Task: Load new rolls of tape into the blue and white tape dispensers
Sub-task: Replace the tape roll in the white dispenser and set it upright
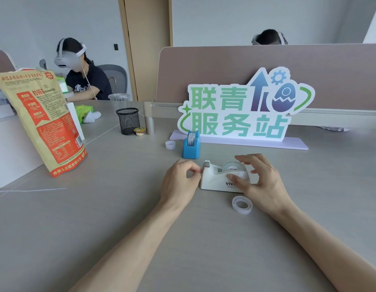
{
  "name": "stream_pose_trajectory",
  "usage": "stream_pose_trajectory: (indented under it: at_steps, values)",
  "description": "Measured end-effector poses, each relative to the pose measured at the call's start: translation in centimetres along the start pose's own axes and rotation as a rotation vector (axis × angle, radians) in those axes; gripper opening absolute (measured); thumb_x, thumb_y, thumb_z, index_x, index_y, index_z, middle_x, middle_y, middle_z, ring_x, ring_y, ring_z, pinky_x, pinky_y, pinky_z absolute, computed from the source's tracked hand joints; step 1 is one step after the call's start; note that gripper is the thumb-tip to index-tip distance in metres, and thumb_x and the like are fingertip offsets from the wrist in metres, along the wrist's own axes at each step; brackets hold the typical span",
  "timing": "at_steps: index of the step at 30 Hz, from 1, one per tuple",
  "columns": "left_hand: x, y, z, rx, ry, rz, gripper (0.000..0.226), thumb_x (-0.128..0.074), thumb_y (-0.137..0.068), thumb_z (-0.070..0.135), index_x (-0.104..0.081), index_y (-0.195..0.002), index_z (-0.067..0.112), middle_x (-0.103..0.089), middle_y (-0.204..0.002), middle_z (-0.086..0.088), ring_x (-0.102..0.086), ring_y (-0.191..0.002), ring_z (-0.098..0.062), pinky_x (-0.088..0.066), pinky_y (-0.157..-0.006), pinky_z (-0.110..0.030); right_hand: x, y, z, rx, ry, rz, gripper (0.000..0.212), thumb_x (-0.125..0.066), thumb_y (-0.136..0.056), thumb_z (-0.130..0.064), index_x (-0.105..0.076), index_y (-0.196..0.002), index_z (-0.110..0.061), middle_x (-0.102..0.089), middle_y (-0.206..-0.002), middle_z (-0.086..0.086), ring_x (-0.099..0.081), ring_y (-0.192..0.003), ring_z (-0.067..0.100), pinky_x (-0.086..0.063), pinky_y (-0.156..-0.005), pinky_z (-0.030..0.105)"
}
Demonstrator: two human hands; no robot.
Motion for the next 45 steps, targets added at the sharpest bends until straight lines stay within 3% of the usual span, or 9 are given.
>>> stream_pose_trajectory:
  at_steps: [4, 10, 16, 21, 25, 30, 34, 39, 45]
  values:
    - [0.4, 0.4, 0.5, 0.013, -0.148, -0.008, 0.024, -0.049, -0.085, 0.010, -0.071, -0.082, 0.019, -0.057, -0.066, 0.010, -0.054, -0.067, -0.019, -0.042, -0.059, -0.027, -0.6, 0.2, 0.6, -0.130, -0.177, -0.169, 0.053, -0.064, -0.074, -0.031, -0.055, -0.126, -0.033, -0.060, -0.120, -0.011, -0.057, -0.112, 0.009, -0.045, -0.096, 0.030]
    - [0.0, 0.7, 0.7, 0.051, -0.267, -0.190, 0.021, -0.050, -0.086, 0.026, -0.070, -0.092, 0.021, -0.066, -0.099, 0.007, -0.060, -0.092, -0.019, -0.047, -0.071, -0.028, -1.2, 0.1, 1.5, -0.232, -0.307, -0.197, 0.059, -0.072, -0.080, -0.006, -0.049, -0.130, -0.029, -0.064, -0.115, -0.005, -0.061, -0.112, 0.019, -0.053, -0.092, 0.030]
    - [-1.3, 1.6, 1.7, -0.103, -0.369, -0.200, 0.024, -0.047, -0.094, 0.031, -0.064, -0.109, 0.026, -0.063, -0.116, 0.011, -0.058, -0.108, -0.015, -0.042, -0.078, -0.026, 0.2, -0.3, 2.5, -0.341, -0.142, -0.035, 0.078, -0.089, -0.064, -0.029, -0.049, -0.131, -0.027, -0.060, -0.111, -0.007, -0.060, -0.098, 0.016, -0.045, -0.082, 0.026]
    - [-4.5, 1.6, 1.2, -0.165, -0.132, -0.386, 0.031, -0.033, -0.098, 0.040, -0.061, -0.107, 0.029, -0.065, -0.111, -0.004, -0.052, -0.114, -0.025, -0.043, -0.095, -0.033, 0.0, 0.0, 3.0, -0.367, -0.421, -0.086, 0.052, -0.082, -0.075, -0.019, -0.061, -0.122, -0.019, -0.070, -0.106, 0.003, -0.067, -0.081, 0.016, -0.057, -0.078, 0.033]
    - [-4.8, 0.9, 0.9, -0.127, -0.080, -0.438, 0.030, -0.039, -0.098, 0.043, -0.061, -0.101, 0.022, -0.067, -0.097, -0.003, -0.061, -0.091, -0.023, -0.051, -0.082, -0.038, -0.8, -0.3, 3.0, -0.315, -0.367, -0.155, 0.029, -0.082, -0.075, -0.024, -0.073, -0.102, -0.019, -0.073, -0.104, 0.001, -0.071, -0.095, 0.017, -0.056, -0.087, 0.033]
    - [-5.8, -0.9, 0.8, -0.119, -0.069, -0.437, 0.034, -0.045, -0.086, 0.054, -0.062, -0.094, 0.027, -0.068, -0.092, 0.001, -0.062, -0.090, -0.022, -0.052, -0.082, -0.040, -1.4, -0.9, 3.8, -0.328, -0.341, -0.206, 0.038, -0.084, -0.071, -0.033, -0.072, -0.107, -0.028, -0.074, -0.105, -0.010, -0.069, -0.099, 0.006, -0.055, -0.093, 0.035]
    - [-7.7, -2.8, 0.8, -0.056, -0.120, -0.459, 0.022, -0.040, -0.100, 0.039, -0.054, -0.096, 0.023, -0.063, -0.093, -0.008, -0.058, -0.091, -0.030, -0.040, -0.069, -0.033, -2.2, -2.7, 4.7, -0.274, -0.179, -0.189, 0.044, -0.072, -0.081, -0.041, -0.065, -0.123, -0.029, -0.069, -0.120, -0.010, -0.067, -0.103, 0.001, -0.051, -0.096, 0.026]
    - [-9.8, -5.7, 0.4, 0.019, -0.133, -0.427, 0.034, -0.036, -0.102, 0.036, -0.053, -0.126, 0.018, -0.063, -0.116, -0.013, -0.058, -0.106, -0.032, -0.045, -0.085, -0.036, -4.3, -5.8, 6.7, -0.260, -0.020, -0.236, 0.053, -0.057, -0.091, -0.042, -0.048, -0.141, -0.028, -0.061, -0.135, 0.000, -0.062, -0.117, 0.012, -0.042, -0.096, 0.021]
    - [-10.6, -7.9, 0.1, 0.057, -0.344, -0.381, 0.041, -0.027, -0.101, 0.046, -0.047, -0.129, 0.024, -0.061, -0.123, -0.013, -0.057, -0.110, -0.037, -0.046, -0.094, -0.043, -6.3, -7.8, 7.5, -0.216, 0.208, -0.313, 0.052, -0.035, -0.102, -0.037, -0.023, -0.150, -0.021, -0.063, -0.123, 0.017, -0.056, -0.114, 0.040, -0.043, -0.094, 0.042]
Point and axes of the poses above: each hand's wrist, its own y-axis away from the middle knuckle, its own x-axis out of the back of the hand, z = x × y, the point moved 7 cm from there along -y, towards the middle knuckle
